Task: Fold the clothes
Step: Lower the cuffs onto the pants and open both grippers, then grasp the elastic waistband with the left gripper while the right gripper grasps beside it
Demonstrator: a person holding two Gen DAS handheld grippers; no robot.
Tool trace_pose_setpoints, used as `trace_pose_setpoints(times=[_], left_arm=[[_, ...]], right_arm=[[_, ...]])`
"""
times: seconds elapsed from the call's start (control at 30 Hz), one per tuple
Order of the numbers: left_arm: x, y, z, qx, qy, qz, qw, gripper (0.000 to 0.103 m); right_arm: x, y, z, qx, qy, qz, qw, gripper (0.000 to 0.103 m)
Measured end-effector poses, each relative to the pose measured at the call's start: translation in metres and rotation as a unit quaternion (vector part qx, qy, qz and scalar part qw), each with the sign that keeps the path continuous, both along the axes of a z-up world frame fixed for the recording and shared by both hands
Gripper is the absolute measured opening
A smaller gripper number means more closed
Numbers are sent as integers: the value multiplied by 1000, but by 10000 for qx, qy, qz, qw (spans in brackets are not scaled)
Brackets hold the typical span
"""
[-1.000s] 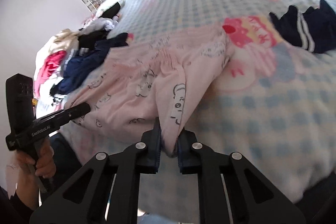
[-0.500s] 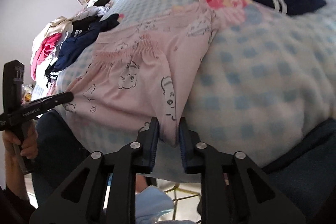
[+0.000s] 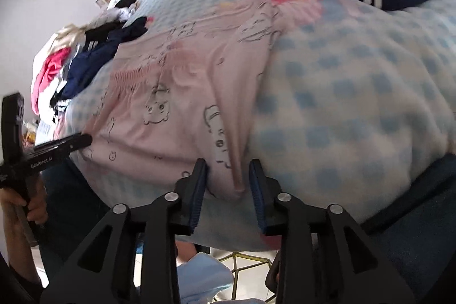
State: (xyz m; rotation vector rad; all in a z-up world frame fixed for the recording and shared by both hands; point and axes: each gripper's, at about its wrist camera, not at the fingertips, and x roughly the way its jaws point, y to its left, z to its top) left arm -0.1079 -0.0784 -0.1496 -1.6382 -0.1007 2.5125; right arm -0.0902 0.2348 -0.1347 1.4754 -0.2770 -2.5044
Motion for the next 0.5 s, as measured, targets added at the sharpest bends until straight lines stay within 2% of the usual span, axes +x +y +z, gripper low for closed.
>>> trace_pose_setpoints(times=[0.1,0.2,0.37,0.43,0.5], left_arm=[[0,-4,15,30,268,81,9996,44],[1,-1,31,162,642,1,9978,43],[-2,6,50,775,1113,-324,9902,46],[-10,15,43,1218,1043,-570,9854,47],[-22,27,25,1128,720,-619,9891,47]], right_arm=[[-2,1,1,141,-28,-17,9999,36],[-7,7,16,152,185,-26,9997,36],[-23,9,27,-151,324,40,9994,37],[-31,0,25,-319,340,203,9987,39],[-38,-11,17,-407,257,367,9982,40]])
